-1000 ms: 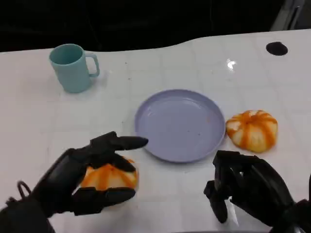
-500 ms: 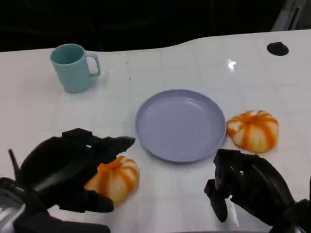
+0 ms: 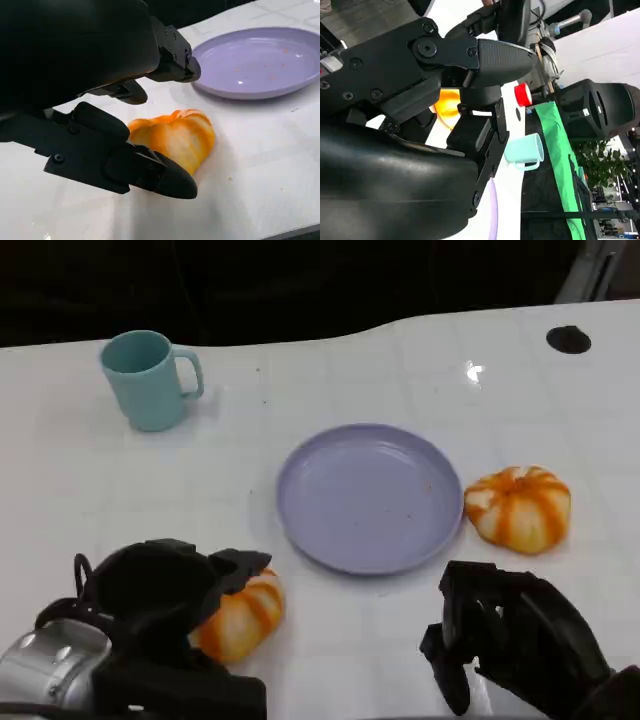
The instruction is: Grasp the bread from the table and place it into the plate.
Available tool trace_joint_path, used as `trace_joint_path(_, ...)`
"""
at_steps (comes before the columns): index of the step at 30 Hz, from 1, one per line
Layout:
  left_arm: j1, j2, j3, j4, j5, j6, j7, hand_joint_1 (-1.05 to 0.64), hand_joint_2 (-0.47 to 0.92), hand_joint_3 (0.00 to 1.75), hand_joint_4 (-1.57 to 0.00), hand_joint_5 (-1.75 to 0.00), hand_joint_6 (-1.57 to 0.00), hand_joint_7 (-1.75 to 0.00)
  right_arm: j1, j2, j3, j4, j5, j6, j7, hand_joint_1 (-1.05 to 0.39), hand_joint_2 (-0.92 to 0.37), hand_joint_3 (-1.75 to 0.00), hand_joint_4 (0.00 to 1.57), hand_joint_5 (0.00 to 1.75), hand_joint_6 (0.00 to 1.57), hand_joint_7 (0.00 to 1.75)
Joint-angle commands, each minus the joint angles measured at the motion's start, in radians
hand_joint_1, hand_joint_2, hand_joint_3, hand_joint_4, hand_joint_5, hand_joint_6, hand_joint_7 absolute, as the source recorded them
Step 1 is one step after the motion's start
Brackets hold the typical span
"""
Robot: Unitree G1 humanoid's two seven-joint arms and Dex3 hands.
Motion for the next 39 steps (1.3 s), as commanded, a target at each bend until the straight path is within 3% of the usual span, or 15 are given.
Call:
trace_joint_path(1, -0.02, -0.004, -0.024, 0.067, 0.003, 0.026, 0.039, -0.72, 0.91, 0.02, -0.32, -0.22, -0.22, -0.01, 0.026, -0.014, -0.006, -0.031, 0.012, 0.017, -0.004, -0.93, -0.75, -0.68, 1.2, 1.65, 1.04, 1.51)
trace_joint_path(7, -0.035, -0.011, -0.05, 0.181, -0.011, 0.012, 0.128, -0.59, 0.92, 0.02, -0.36, -0.2, -0.25, -0.02, 0.04, -0.013, -0.004, -0.044, 0.006, 0.006, -0.008, -0.93, -0.77, -0.67, 1.19, 1.68, 1.02, 1.54)
trace_joint_path(11, -0.038, -0.009, -0.062, 0.246, -0.021, -0.038, 0.24, -0.46, 0.92, 0.07, -0.53, -0.28, -0.39, -0.06, 0.044, -0.011, -0.006, -0.055, 0.026, 0.024, -0.003, -0.95, -0.78, -0.6, 1.2, 1.66, 1.02, 1.53)
trace_joint_path(13, -0.039, -0.008, -0.059, 0.276, -0.047, -0.067, 0.276, -0.35, 0.92, 0.16, -0.47, -1.11, -0.53, -0.04, 0.047, -0.013, -0.002, -0.057, 0.021, 0.02, -0.005, -0.94, -0.79, -0.59, 1.2, 1.66, 1.03, 1.52)
trace_joint_path(14, -0.038, -0.006, -0.058, 0.288, -0.057, -0.083, 0.296, -0.3, 0.92, 0.21, -0.46, -1.41, -0.59, -0.04, 0.05, -0.014, 0.001, -0.061, 0.018, 0.02, -0.009, -0.94, -0.8, -0.58, 1.2, 1.66, 1.03, 1.51)
trace_joint_path(17, -0.038, -0.002, -0.05, 0.334, -0.102, -0.142, 0.363, -0.25, 0.92, 0.33, -0.5, -1.66, -0.73, -0.09, 0.057, -0.014, 0.005, -0.07, 0.021, 0.024, -0.012, -0.94, -0.8, -0.58, 1.2, 1.65, 1.04, 1.51)
trace_joint_path(18, -0.039, -0.001, -0.048, 0.341, -0.111, -0.15, 0.373, -0.24, 0.92, 0.4, -0.54, -1.68, -0.85, -0.14, 0.059, -0.015, 0.005, -0.074, 0.022, 0.025, -0.013, -0.94, -0.8, -0.59, 1.2, 1.65, 1.04, 1.51)
trace_joint_path(20, -0.043, -0.002, -0.049, 0.351, -0.121, -0.156, 0.386, -0.25, 0.92, 0.52, -0.69, -1.56, -1.02, -0.31, 0.062, -0.017, 0.004, -0.08, 0.024, 0.026, -0.013, -0.93, -0.8, -0.6, 1.21, 1.65, 1.04, 1.51)
trace_joint_path(21, -0.048, -0.003, -0.051, 0.363, -0.118, -0.166, 0.41, -0.25, 0.89, 0.61, -0.75, -1.55, -1.01, -0.59, 0.061, -0.018, 0.002, -0.079, 0.024, 0.027, -0.013, -0.93, -0.79, -0.6, 1.21, 1.65, 1.04, 1.52)
trace_joint_path(23, -0.056, -0.004, -0.056, 0.386, -0.107, -0.181, 0.456, -0.26, 0.85, 0.71, -0.76, -1.69, -0.82, -1.23, 0.059, -0.019, 0.0, -0.078, 0.023, 0.029, -0.015, -0.93, -0.79, -0.6, 1.21, 1.65, 1.04, 1.52)
trace_joint_path(26, -0.067, -0.006, -0.053, 0.418, -0.105, -0.212, 0.534, -0.25, 0.82, 0.76, -0.78, -1.74, -0.65, -1.67, 0.055, -0.019, 0.001, -0.071, 0.022, 0.033, -0.016, -0.93, -0.79, -0.62, 1.21, 1.64, 1.04, 1.52)
trace_joint_path(39, -0.029, 0.033, 0.007, 0.226, -0.06, -0.145, 0.563, -0.21, 0.7, 0.85, -0.76, -1.75, -0.57, -1.75, 0.038, -0.019, 0.004, -0.063, 0.011, 0.03, -0.033, -0.93, -0.77, -0.68, 1.18, 1.67, 1.02, 1.54)
